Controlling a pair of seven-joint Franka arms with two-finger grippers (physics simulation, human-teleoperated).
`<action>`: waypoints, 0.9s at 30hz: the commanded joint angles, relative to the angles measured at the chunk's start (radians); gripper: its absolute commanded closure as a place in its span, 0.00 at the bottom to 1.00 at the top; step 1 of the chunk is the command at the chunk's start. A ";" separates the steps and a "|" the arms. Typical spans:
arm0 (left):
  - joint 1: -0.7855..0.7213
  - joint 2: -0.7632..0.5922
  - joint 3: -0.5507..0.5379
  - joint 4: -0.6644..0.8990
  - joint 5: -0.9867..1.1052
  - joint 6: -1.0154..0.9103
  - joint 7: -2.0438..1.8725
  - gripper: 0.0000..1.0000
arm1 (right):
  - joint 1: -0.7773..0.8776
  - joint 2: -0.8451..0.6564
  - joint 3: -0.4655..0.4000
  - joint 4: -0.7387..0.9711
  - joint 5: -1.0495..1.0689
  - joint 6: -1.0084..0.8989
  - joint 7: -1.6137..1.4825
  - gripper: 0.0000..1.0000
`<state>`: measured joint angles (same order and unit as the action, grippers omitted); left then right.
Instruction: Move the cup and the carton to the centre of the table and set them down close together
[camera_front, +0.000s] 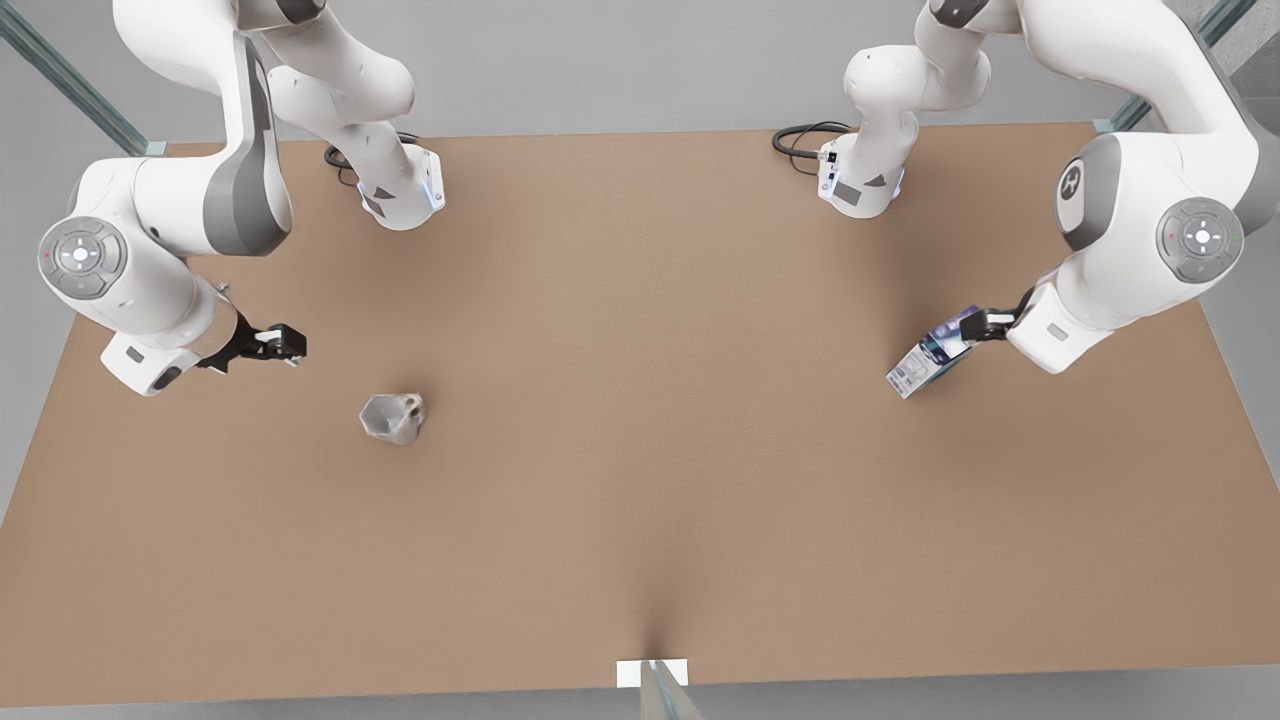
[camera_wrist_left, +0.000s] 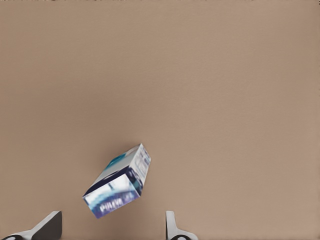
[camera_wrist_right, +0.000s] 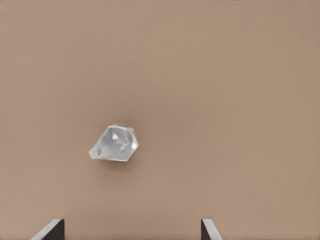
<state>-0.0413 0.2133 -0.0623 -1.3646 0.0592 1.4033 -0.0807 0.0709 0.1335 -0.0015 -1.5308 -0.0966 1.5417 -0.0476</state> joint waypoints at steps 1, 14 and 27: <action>0.000 0.000 -0.001 -0.001 -0.002 0.000 -0.001 0.00 | 0.000 0.000 0.000 0.000 0.000 0.000 0.000 0.00; -0.006 0.026 -0.004 0.015 0.034 0.009 0.012 0.00 | 0.164 0.149 0.020 -0.391 0.110 0.431 0.681 0.00; -0.008 0.041 -0.005 0.016 0.033 0.011 0.012 0.00 | -0.006 0.057 0.023 -0.671 0.109 0.661 0.488 0.00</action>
<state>-0.0491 0.2547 -0.0675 -1.3484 0.0919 1.4143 -0.0690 0.0682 0.1921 0.0204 -2.2004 0.0122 2.2027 0.4403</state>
